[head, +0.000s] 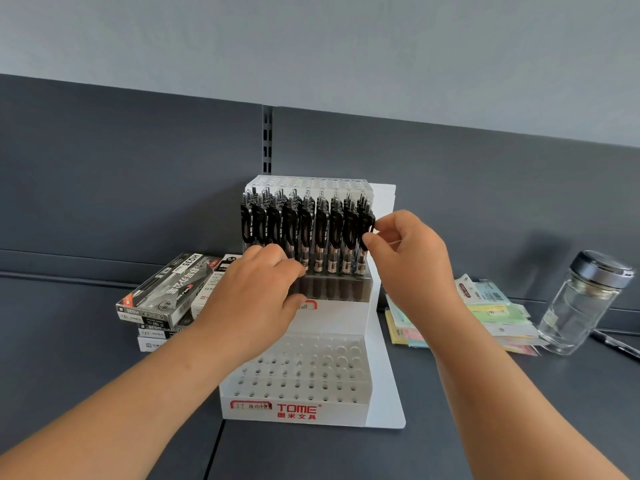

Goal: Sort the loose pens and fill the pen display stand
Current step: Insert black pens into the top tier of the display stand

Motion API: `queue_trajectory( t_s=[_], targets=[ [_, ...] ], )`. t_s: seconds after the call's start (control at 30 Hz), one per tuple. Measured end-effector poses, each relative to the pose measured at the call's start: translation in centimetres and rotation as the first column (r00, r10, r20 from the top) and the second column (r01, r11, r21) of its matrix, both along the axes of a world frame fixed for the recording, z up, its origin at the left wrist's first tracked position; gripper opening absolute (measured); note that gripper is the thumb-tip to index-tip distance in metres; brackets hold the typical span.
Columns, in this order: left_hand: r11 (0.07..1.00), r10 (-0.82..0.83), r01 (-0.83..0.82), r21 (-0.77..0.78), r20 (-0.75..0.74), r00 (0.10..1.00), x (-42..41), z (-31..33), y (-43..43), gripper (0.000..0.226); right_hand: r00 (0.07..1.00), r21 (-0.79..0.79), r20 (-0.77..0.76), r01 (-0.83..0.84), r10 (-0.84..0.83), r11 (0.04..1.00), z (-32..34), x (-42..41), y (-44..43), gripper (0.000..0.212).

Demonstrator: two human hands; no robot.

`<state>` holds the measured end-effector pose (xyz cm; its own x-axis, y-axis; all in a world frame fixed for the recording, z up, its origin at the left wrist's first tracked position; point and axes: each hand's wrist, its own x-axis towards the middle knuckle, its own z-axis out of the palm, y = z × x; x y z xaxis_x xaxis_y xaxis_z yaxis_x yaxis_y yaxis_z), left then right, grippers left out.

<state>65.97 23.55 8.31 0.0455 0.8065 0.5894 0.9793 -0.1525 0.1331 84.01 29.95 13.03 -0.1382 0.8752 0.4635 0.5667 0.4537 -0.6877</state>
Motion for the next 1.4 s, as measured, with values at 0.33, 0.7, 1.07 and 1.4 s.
queue_trajectory(
  t_s=[0.33,0.7,1.07,1.4],
  targets=[
    [0.993,0.094,-0.094,0.070,0.010,0.996,-1.5,1.3,-1.2,0.033,0.995,0.300,0.102,-0.018,-0.013,0.954,0.6,-1.2,-2.1,0.035],
    [0.946,0.321,-0.320,0.056,-0.009,0.947,-6.3,2.4,-5.7,0.064,0.901,0.345,0.408,-0.299,0.144,0.890,0.1,-6.5,-4.5,0.056],
    [0.866,0.499,-0.500,0.010,-0.062,0.864,-15.6,1.9,-13.7,0.070,0.775,0.260,0.587,-0.456,0.236,0.851,-0.6,-16.6,-8.9,0.061],
    [0.785,0.612,-0.618,-0.039,-0.110,0.783,-28.4,2.1,-23.9,0.073,0.687,0.171,0.656,-0.537,0.311,0.826,-1.6,-30.8,-16.1,0.063]
  ],
)
